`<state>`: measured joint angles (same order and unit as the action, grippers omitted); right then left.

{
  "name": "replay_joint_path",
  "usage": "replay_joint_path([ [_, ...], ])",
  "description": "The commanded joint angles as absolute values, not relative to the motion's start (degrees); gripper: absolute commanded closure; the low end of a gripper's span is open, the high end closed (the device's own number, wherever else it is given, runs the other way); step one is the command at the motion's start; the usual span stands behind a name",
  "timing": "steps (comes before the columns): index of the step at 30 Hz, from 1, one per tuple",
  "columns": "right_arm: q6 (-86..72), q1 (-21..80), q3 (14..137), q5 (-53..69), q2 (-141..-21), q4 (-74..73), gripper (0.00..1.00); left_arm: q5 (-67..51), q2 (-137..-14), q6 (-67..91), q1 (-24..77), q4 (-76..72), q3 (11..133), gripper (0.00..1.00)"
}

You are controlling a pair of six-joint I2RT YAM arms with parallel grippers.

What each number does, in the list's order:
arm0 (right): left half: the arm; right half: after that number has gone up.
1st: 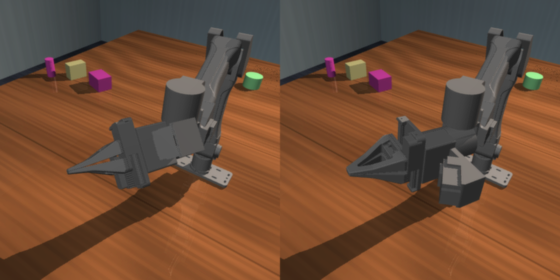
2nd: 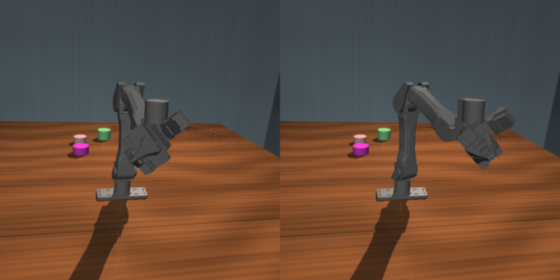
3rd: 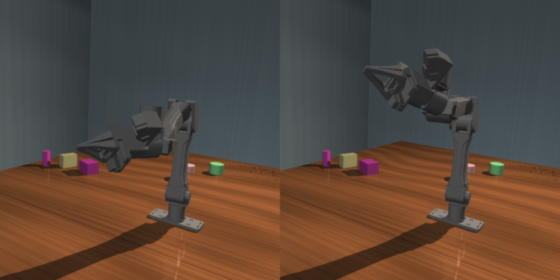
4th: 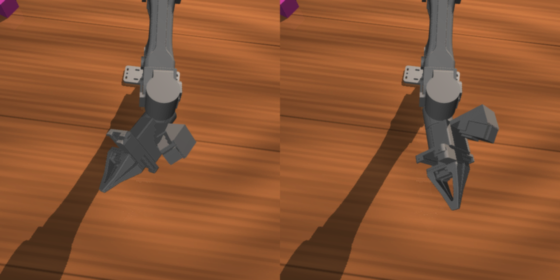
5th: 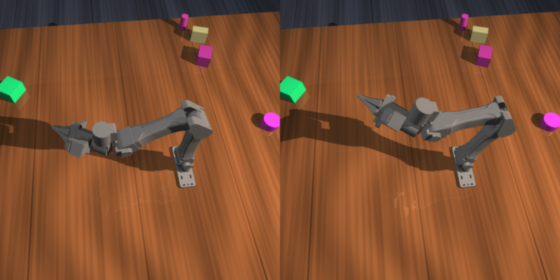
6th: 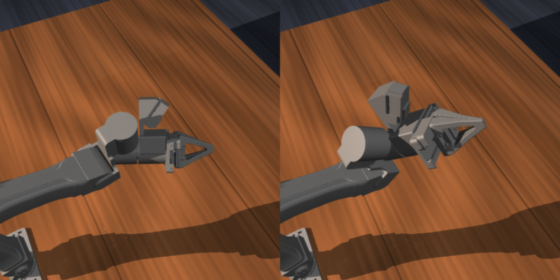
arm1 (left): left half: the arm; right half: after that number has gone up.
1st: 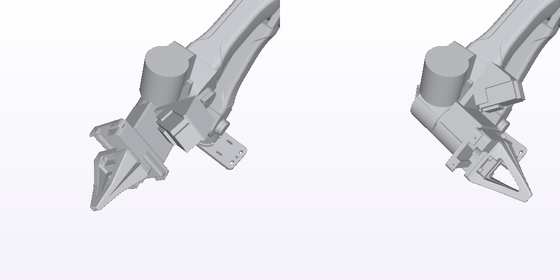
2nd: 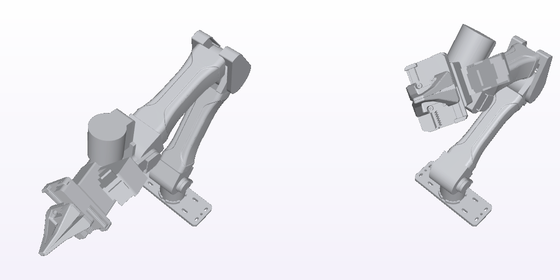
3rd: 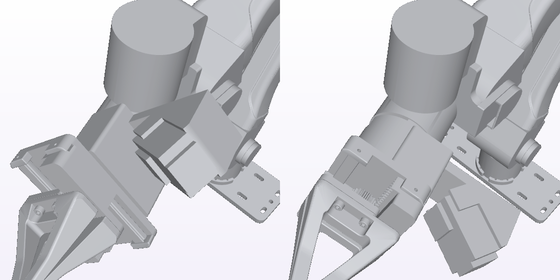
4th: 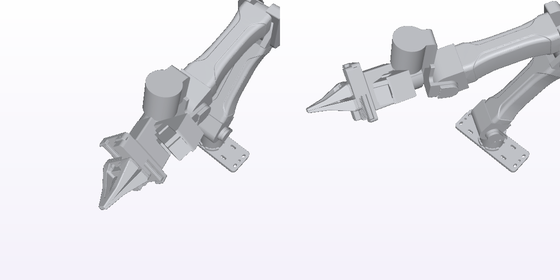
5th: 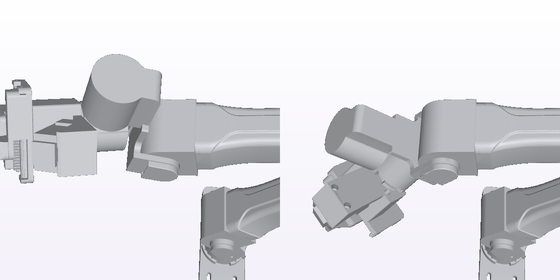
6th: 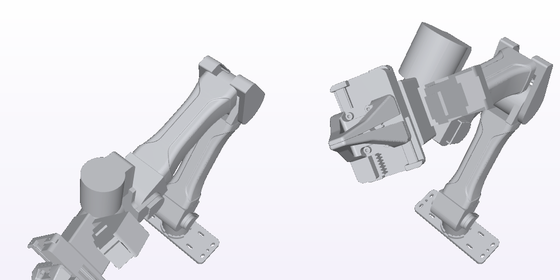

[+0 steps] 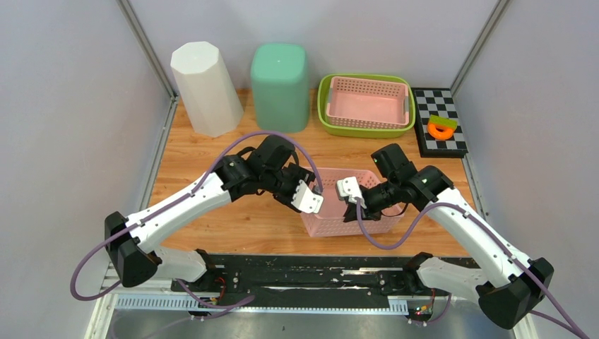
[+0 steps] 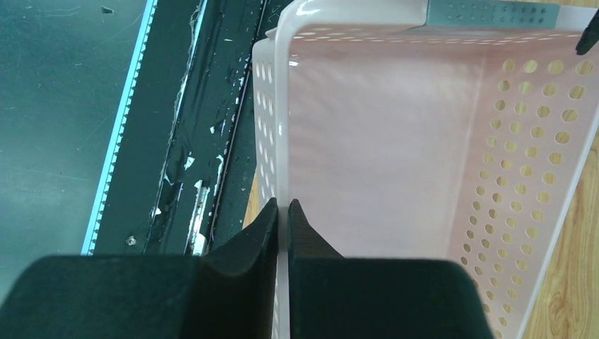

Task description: Turn the large container upside down

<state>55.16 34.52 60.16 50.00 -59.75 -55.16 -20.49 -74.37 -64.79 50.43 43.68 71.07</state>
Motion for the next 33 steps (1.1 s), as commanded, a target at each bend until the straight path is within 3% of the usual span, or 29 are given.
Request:
replay_joint_path([
  [1, 56.45, 35.38, 60.55, 53.23, -59.41, -56.78, 0.97, -20.76, -75.01, -64.6, 51.24, 43.34, 71.4, 0.41],
  [9, 56.34, 35.4, 62.11, 55.52, -59.61, -57.59, 0.97, -19.77, -74.23, -63.0, 51.33, 40.95, 69.87, 0.45],
  [20, 56.03, 35.26, 68.58, 59.17, -63.85, -61.35, 0.97, -17.48, -72.28, -61.56, 51.33, 37.22, 66.6, 0.59],
  [33, 55.48, 34.47, 71.14, 54.88, -65.66, -61.06, 0.97, -10.66, -67.86, -56.81, 51.33, 27.23, 58.65, 0.89],
])
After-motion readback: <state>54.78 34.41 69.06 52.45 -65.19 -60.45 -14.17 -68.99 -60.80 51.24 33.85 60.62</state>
